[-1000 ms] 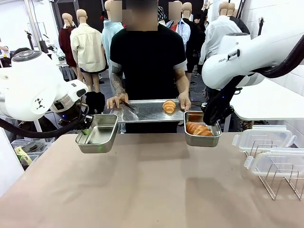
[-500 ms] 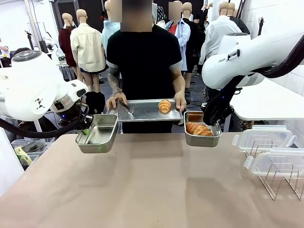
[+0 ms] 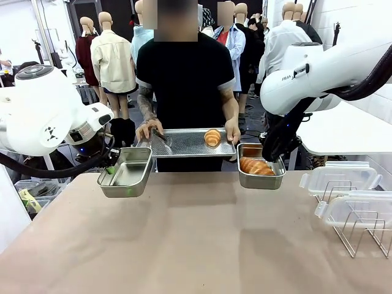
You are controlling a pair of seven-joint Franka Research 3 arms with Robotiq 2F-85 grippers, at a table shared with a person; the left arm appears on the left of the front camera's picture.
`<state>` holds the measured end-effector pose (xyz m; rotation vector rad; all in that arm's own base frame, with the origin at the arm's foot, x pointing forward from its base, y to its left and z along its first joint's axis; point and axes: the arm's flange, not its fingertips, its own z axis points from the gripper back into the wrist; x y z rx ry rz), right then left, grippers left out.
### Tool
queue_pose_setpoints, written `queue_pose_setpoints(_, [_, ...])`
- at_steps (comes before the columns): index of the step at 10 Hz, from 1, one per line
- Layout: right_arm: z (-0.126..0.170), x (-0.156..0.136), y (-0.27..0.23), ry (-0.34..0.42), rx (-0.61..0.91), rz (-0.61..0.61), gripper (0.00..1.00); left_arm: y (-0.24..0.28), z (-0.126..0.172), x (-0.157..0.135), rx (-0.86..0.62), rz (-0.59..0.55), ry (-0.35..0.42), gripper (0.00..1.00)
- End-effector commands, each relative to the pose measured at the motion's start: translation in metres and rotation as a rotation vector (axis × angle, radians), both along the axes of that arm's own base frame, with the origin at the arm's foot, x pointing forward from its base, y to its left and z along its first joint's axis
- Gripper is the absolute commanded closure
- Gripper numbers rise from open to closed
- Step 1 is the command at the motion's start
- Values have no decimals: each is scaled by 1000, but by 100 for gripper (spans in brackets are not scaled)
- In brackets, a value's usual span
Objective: Place the bread in airtight containers.
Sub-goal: Once an object is inside an Airtight Container , place the container in the center of the table.
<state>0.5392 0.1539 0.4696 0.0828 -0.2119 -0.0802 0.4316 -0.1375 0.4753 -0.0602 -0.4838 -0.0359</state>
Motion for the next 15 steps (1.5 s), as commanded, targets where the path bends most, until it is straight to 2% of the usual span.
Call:
queue_pose_setpoints(1, [0,-4,0,-22,4,2,100,2,2,0,1,-3,-9,100])
queue_pose_setpoints(3, [-10,4,4,3,-20,-1,100,2,2,0,1,-3,-9,100])
queue_pose_setpoints(5, [-45,20,13,11,-17,10,100,2,2,0,1,-3,-9,100])
queue_pose_setpoints(8, [-93,41,21,66,-11,4,100,2,2,0,1,-3,-9,100])
queue_pose_setpoints(10, [-120,46,29,61,-22,8,100,2,2,0,1,-3,-9,100])
queue_pose_setpoints(12, [-140,47,31,12,-74,1,100,2,2,0,1,-3,-9,100])
queue_pose_setpoints(15, [-159,59,29,42,-122,13,100,2,2,0,1,-3,-9,100])
